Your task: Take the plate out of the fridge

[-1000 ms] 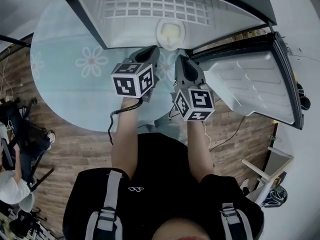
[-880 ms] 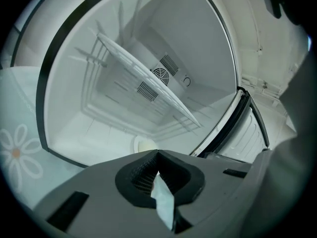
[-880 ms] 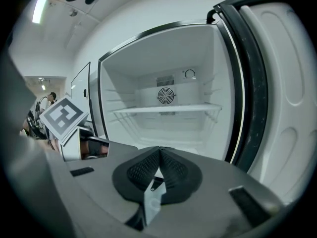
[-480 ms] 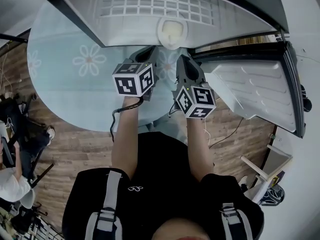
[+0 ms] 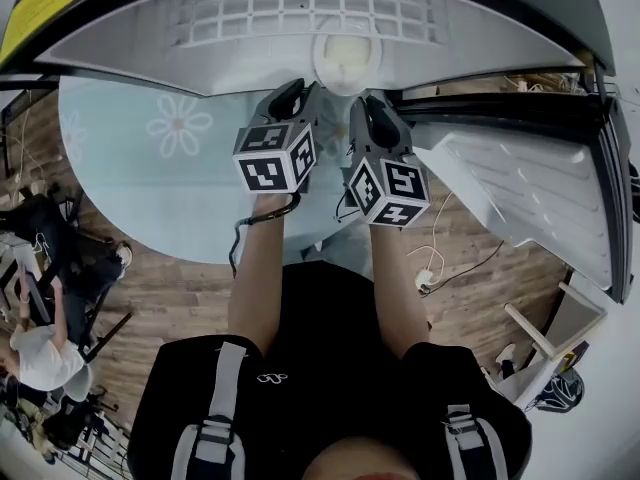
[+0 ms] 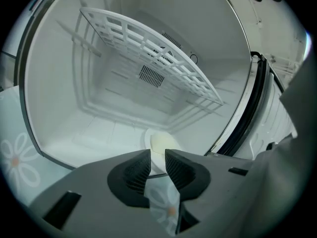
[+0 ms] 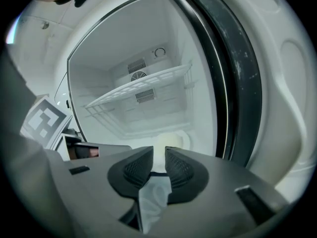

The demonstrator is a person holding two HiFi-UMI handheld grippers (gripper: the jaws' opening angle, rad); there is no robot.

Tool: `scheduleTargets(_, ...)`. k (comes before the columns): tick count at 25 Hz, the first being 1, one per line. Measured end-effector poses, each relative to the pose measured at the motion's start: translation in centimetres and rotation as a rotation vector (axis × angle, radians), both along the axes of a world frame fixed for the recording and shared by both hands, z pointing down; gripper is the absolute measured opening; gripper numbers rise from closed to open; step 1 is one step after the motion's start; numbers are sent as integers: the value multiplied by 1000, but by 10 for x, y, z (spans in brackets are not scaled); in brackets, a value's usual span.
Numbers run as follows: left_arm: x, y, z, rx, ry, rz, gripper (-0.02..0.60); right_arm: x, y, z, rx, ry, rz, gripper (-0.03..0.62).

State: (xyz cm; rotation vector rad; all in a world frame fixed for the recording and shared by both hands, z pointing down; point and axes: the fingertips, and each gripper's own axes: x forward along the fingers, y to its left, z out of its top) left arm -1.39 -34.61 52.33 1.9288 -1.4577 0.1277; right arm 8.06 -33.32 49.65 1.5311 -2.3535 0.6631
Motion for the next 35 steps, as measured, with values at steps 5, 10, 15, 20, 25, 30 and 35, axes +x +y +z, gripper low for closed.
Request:
scheduleTargets(5,0,-12,12,-16,-7,-14,104,-4,-11,12,-18,-18,9,127)
scheduleTargets(10,5,-22,22,-32,-23,-20,104,9,-24,24,-33,-4,72,127)
scheduleTargets(15,2,-29,32,-45,-18,-54,104,12,-38,29,-32,32,114,127)
scheduleTargets(20,3,-37,32,-39,-51,-43,104,16,-49,45,-56,57,125,127)
scheduleTargets(25,0,-45,33,-43,-63,-42,135,23,-57,52,-69,82,148,127)
scheduleTargets(30,3,-47,40,-66,-49,-39,143,22,-63,57,-80,94,156,127)
scheduleTargets(35,7,-49,41,-62,-62,-20,143,23,-66,64,-92,81,162,140)
